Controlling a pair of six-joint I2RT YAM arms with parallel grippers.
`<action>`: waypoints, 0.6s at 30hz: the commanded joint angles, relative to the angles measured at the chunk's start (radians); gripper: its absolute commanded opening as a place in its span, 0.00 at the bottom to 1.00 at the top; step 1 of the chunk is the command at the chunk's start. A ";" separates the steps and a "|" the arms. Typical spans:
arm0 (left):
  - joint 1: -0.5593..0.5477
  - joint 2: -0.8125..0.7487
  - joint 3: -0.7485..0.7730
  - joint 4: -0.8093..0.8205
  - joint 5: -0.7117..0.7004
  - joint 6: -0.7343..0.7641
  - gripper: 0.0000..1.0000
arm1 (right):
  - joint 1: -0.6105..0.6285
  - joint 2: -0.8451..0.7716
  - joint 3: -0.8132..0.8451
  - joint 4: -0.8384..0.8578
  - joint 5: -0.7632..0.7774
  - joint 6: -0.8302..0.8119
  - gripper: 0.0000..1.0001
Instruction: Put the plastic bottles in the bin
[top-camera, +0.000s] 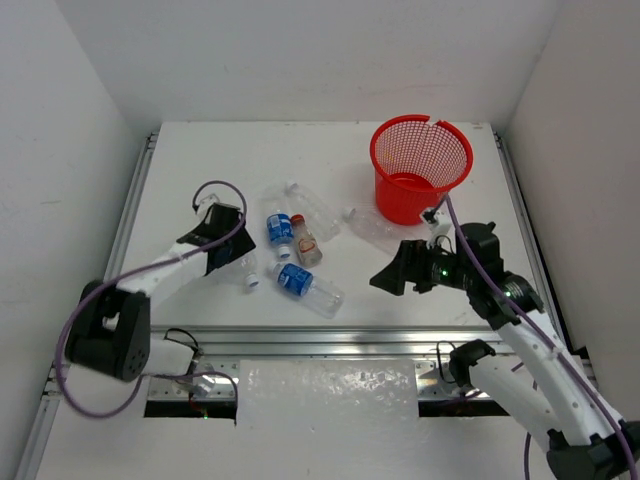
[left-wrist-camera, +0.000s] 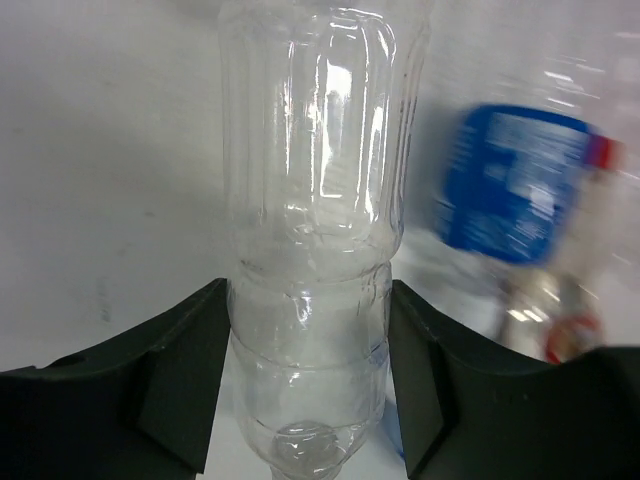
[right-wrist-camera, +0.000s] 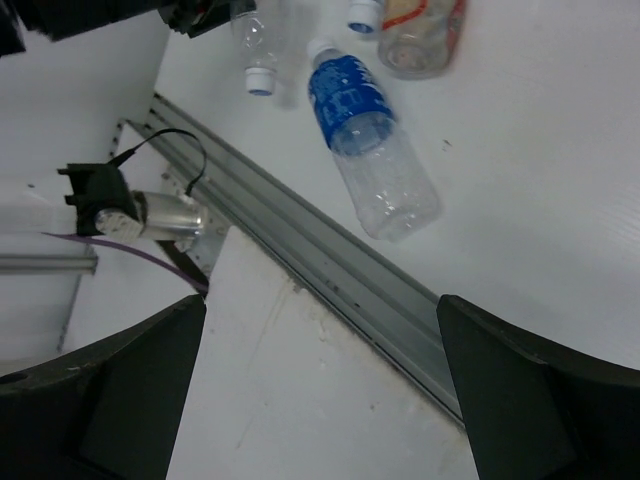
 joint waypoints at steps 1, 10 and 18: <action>-0.056 -0.249 -0.025 0.082 0.199 0.019 0.00 | 0.006 0.072 0.041 0.248 -0.163 0.052 0.99; -0.146 -0.596 -0.188 0.577 0.928 -0.023 0.00 | 0.039 0.281 0.168 0.684 -0.285 0.172 0.99; -0.272 -0.564 -0.150 0.759 1.044 -0.095 0.00 | 0.232 0.422 0.294 0.717 -0.130 0.102 0.99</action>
